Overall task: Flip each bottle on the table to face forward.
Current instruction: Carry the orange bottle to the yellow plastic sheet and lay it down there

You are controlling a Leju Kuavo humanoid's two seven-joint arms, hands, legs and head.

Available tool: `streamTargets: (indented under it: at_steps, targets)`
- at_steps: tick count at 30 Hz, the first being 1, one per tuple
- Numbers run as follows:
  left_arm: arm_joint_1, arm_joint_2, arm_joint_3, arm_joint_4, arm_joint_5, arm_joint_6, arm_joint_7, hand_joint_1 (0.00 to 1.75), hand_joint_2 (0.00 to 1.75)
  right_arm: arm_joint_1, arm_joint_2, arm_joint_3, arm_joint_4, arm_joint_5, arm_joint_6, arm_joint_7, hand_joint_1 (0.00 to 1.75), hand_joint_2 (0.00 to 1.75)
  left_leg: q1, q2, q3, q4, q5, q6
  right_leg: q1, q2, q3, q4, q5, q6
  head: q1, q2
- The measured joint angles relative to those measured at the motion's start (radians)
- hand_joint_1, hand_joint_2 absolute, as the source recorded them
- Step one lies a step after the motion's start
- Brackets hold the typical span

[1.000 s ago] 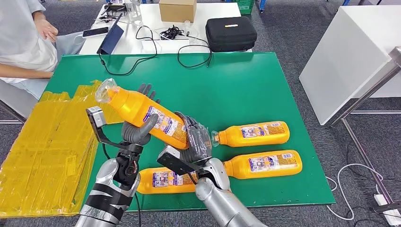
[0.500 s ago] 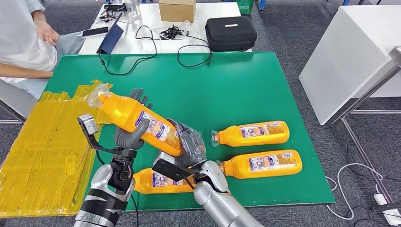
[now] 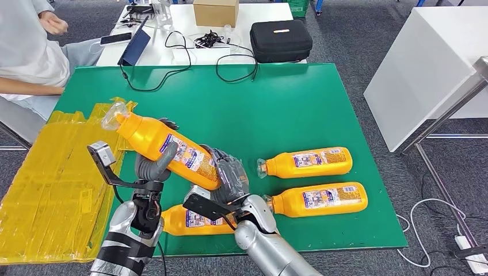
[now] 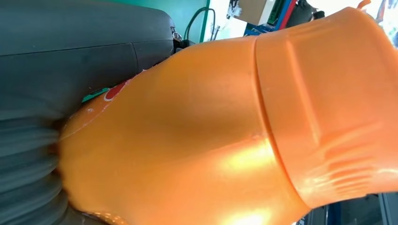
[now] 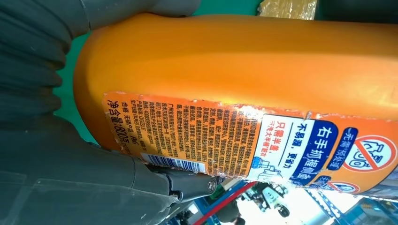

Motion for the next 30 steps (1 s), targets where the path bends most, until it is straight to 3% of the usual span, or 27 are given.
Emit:
streamTargets:
  at_steps: [2,3,4,6,7,8,11,15,19,26,30]
  targets:
    - [-0.001,-0.002,0.0,-0.003,0.0,0.001,0.0,1.75,1.75,0.003,-0.003,0.0,-0.011,0.0,-0.004,0.0,1.75,1.75,0.0,0.0,0.0,0.0,0.0,0.0,0.0,0.0,0.0,0.0,0.0,0.0,0.0,0.0]
    - [-0.002,-0.003,0.0,-0.004,0.0,0.001,0.0,1.75,1.75,0.005,-0.004,0.0,-0.016,0.0,-0.006,0.0,1.66,1.75,0.0,0.0,0.0,0.0,0.0,0.0,0.0,0.0,0.0,0.0,0.0,0.0,0.0,0.0]
    - [-0.003,-0.004,0.0,-0.006,0.0,0.001,0.0,1.75,1.75,0.007,-0.005,0.0,-0.022,0.0,-0.009,0.0,1.23,1.75,0.0,0.0,0.0,0.0,0.0,0.0,0.0,0.0,0.0,0.0,0.0,0.0,0.0,0.0]
    - [-0.004,-0.006,0.0,-0.009,0.0,0.002,0.0,1.75,1.75,0.013,-0.008,-0.001,-0.038,0.0,-0.012,-0.001,0.35,0.87,0.0,0.0,0.0,0.0,0.0,0.0,0.0,0.0,0.0,0.0,0.0,0.0,0.0,0.0]
    - [-0.006,-0.007,0.0,-0.01,-0.001,0.004,0.0,1.75,1.75,0.018,-0.011,-0.001,-0.05,-0.001,-0.015,-0.003,0.0,0.44,0.0,0.0,0.0,0.0,0.0,0.0,0.0,0.0,0.0,0.0,0.0,0.0,0.0,0.0]
    - [-0.009,-0.007,0.0,-0.01,-0.004,0.007,0.001,1.75,1.75,0.024,-0.014,-0.001,-0.063,-0.002,-0.019,-0.006,0.0,0.0,0.0,0.0,0.0,0.0,0.0,0.0,0.0,0.0,0.0,0.0,0.0,0.0,0.0,0.0]
    - [-0.023,-0.006,0.001,-0.011,-0.034,0.03,0.002,1.75,1.75,0.052,-0.023,-0.001,-0.117,-0.008,-0.028,-0.019,0.0,0.0,0.0,0.0,0.0,0.0,0.0,0.0,0.0,0.0,0.0,0.0,0.0,0.0,0.0,0.0]
    - [-0.045,0.005,0.002,-0.009,-0.178,0.142,-0.027,1.75,1.75,0.091,-0.04,-0.003,-0.242,-0.033,-0.034,-0.023,0.0,1.75,0.0,0.0,-0.001,0.0,0.0,0.0,0.0,0.0,-0.001,0.0,0.0,0.0,0.0,0.0]
    - [-0.11,0.044,0.011,0.0,-0.52,0.36,-0.02,1.75,1.75,0.134,-0.065,-0.016,-0.386,-0.076,-0.027,-0.023,0.0,1.75,0.0,0.0,-0.001,0.0,0.0,0.0,0.0,0.0,-0.001,0.0,0.0,0.0,0.0,0.0]
    - [-0.277,0.141,0.071,0.142,-1.055,0.581,0.09,1.75,1.75,0.175,-0.096,-0.043,-0.561,-0.122,0.023,-0.036,0.0,1.75,0.0,0.003,0.0,0.0,0.001,-0.001,0.0,0.0,-0.001,0.0,0.002,-0.003,0.0,0.0]
    - [-0.336,0.182,0.099,0.224,-1.212,0.649,0.129,1.75,1.75,0.177,-0.103,-0.046,-0.603,-0.132,0.032,-0.045,0.0,1.75,0.001,0.003,0.0,0.0,0.001,-0.001,0.001,0.0,-0.001,0.001,0.002,-0.003,0.0,0.0]
